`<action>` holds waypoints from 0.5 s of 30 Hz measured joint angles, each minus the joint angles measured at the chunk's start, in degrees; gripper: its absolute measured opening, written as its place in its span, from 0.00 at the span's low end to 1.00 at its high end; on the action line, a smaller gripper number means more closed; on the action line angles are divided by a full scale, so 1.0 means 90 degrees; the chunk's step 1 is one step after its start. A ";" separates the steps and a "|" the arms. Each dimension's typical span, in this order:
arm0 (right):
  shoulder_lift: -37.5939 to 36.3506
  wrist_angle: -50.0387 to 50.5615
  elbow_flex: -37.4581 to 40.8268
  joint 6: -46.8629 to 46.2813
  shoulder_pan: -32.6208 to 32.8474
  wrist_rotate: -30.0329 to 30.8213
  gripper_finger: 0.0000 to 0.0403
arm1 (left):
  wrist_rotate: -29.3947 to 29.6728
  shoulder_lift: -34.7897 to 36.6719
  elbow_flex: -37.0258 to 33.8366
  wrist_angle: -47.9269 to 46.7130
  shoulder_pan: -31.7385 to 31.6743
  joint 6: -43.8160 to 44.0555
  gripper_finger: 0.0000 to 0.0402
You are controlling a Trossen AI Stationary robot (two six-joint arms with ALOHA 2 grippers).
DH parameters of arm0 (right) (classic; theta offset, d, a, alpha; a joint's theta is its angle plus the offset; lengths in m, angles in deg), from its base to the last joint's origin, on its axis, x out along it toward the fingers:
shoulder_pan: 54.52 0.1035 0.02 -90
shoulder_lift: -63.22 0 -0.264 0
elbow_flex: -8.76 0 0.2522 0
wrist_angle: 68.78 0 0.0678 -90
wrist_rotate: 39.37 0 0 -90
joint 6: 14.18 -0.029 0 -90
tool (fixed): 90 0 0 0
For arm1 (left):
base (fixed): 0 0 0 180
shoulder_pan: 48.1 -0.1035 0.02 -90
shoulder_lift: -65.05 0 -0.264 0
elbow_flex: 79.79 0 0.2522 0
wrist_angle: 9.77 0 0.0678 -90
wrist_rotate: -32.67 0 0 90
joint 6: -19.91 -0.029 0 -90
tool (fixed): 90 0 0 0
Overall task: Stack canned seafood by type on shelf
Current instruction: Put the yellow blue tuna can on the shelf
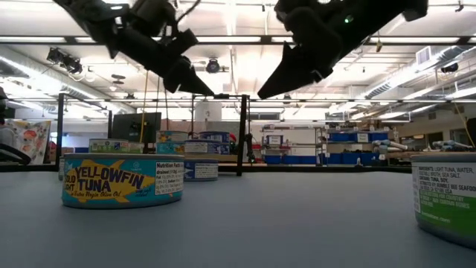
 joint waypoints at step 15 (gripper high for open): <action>0.0005 -0.0281 0.0000 0.0629 -0.0257 -0.0953 0.01 | 0.0616 0.0306 -0.0767 0.0016 0.1058 0.0495 0.00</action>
